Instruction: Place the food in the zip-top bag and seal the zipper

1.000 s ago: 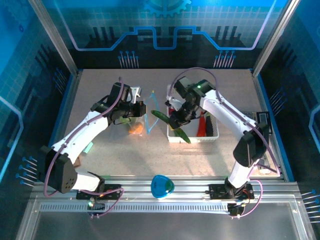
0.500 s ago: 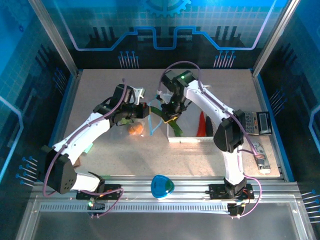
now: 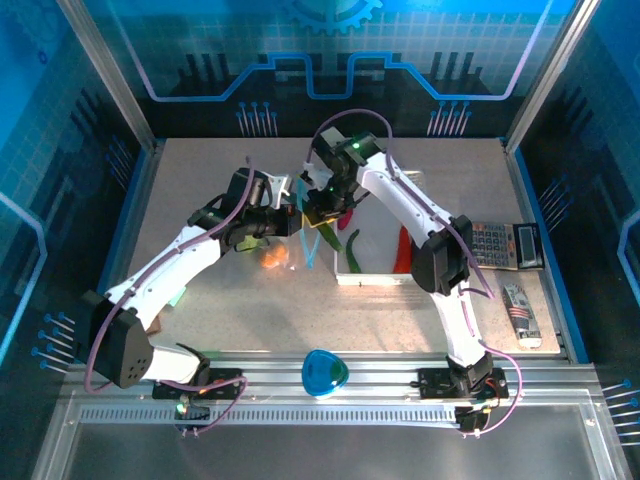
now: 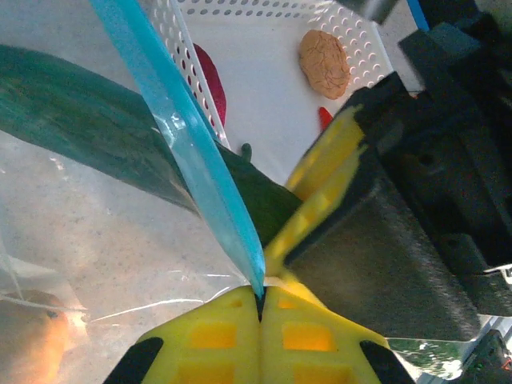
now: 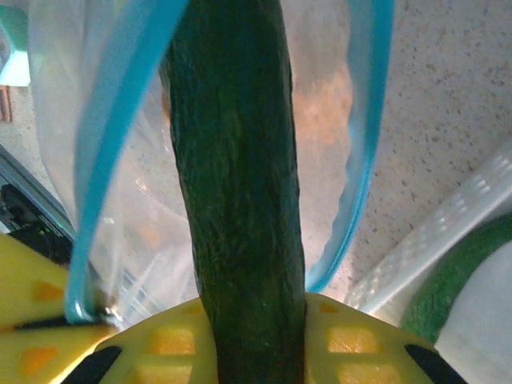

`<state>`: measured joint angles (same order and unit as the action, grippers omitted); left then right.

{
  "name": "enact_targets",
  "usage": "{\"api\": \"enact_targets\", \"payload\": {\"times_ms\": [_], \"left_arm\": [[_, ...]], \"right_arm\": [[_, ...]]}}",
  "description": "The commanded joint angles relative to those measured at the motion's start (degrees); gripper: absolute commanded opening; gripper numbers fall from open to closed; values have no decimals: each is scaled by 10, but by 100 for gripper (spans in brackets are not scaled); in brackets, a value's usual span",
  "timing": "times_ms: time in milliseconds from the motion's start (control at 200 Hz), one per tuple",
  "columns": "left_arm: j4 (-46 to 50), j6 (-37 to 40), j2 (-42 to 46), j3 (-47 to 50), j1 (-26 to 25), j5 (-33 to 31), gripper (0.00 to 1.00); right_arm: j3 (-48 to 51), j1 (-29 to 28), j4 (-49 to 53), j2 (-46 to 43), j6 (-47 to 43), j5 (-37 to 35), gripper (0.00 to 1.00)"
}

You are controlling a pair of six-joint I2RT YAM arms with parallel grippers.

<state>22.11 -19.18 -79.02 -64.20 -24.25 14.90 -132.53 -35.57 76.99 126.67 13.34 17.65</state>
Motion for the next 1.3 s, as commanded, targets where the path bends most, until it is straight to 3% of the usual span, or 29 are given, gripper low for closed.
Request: {"api": "enact_targets", "payload": {"times_ms": [0,495,925,1291], "left_arm": [[-4,-5,5,-8,-6,22,0],[-3,-8,4,-22,-5,30,0],[1,-9,14,-26,-1,32,0],[2,-11,25,-27,12,36,0]], "right_arm": [[9,-8,-46,5,30,44,22],[95,-14,-151,-18,78,96,33],[115,-18,-182,-46,85,97,53],[137,-8,-198,-117,83,99,59]]}}
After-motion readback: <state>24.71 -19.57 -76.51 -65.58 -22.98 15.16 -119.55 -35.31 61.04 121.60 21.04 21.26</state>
